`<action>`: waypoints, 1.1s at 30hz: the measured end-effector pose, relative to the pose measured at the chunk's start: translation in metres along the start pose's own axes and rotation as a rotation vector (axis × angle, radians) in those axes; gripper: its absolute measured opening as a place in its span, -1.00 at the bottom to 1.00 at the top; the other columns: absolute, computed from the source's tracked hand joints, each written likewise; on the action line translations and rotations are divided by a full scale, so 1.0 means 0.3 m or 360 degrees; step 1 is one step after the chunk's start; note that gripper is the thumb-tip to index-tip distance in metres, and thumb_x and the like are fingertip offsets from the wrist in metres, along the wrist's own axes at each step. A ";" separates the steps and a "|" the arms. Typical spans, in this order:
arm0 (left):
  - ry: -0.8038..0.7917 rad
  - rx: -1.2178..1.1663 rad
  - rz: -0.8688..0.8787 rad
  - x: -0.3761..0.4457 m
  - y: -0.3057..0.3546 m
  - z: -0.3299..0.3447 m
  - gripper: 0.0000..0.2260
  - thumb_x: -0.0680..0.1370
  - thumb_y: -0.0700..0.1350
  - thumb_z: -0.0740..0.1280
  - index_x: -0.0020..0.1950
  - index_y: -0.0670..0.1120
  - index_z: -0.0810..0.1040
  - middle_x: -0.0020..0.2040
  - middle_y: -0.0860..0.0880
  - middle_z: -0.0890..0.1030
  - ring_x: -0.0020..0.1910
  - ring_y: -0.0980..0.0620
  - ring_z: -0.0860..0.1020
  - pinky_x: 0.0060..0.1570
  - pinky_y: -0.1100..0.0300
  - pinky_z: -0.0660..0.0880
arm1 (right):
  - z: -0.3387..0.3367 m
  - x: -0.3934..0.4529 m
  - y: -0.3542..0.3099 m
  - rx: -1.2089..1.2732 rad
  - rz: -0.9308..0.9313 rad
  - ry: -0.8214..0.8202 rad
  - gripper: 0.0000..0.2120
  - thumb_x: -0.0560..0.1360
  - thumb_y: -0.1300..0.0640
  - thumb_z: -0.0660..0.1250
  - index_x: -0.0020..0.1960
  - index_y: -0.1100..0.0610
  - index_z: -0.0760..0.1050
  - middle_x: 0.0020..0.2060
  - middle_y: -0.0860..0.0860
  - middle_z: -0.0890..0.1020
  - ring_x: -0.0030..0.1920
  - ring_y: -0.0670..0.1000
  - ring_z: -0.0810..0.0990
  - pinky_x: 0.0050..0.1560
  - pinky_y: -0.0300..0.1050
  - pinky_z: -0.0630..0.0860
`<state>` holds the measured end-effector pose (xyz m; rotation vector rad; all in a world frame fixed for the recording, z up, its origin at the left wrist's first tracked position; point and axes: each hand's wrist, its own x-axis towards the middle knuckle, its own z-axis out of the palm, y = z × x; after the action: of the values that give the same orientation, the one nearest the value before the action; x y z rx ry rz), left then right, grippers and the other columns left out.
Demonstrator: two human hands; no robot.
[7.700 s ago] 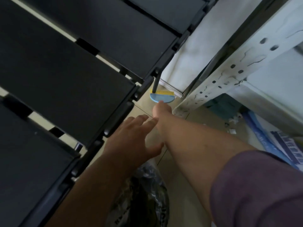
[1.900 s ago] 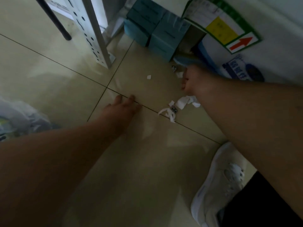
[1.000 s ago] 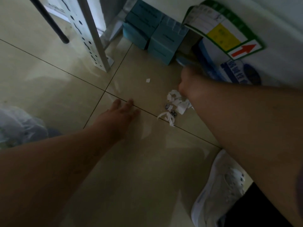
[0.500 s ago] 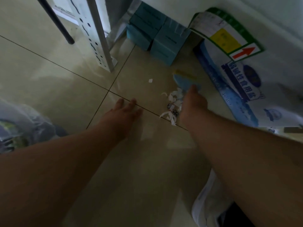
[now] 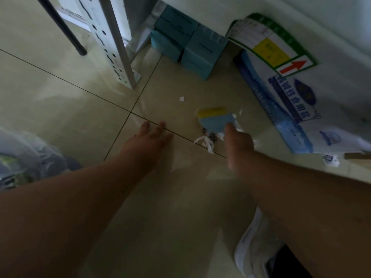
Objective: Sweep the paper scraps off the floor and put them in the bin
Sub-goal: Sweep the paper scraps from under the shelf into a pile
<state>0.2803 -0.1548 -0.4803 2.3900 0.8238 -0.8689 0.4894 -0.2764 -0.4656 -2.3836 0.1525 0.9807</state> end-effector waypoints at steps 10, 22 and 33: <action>-0.0018 0.0050 0.0002 -0.003 -0.008 0.011 0.00 0.50 -0.09 0.50 0.66 0.25 -0.16 0.67 0.09 -0.30 0.65 -0.21 -0.23 0.50 -0.23 0.22 | 0.178 -0.052 -0.188 -0.0349 -0.0414 -0.0125 -0.55 0.48 -0.23 0.25 -0.08 0.16 0.61 -0.13 0.06 0.67 -0.07 0.11 0.64 -0.03 -0.04 0.57; 0.0035 0.0063 0.0006 0.010 -0.013 0.030 -0.03 0.52 -0.13 0.47 0.66 0.23 -0.16 0.66 0.08 -0.31 0.64 -0.24 -0.21 0.47 -0.25 0.27 | -0.012 0.103 -0.141 -0.0799 -0.0558 -0.0230 -0.58 0.52 -0.19 0.32 -0.17 0.19 0.55 -0.24 0.07 0.61 -0.18 0.10 0.60 -0.28 -0.16 0.40; 0.0044 0.0090 0.0001 0.023 -0.015 0.041 -0.04 0.53 -0.08 0.46 0.66 0.22 -0.18 0.67 0.06 -0.30 0.64 -0.26 -0.22 0.48 -0.29 0.23 | 0.125 0.086 -0.187 -0.1020 -0.0739 -0.0350 -0.55 0.54 -0.23 0.31 -0.04 0.19 0.60 -0.10 0.05 0.65 -0.08 0.07 0.61 -0.28 -0.17 0.38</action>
<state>0.2764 -0.1563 -0.4946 2.4559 0.8191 -0.8717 0.5020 -0.2066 -0.4798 -2.6349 -0.8798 1.1614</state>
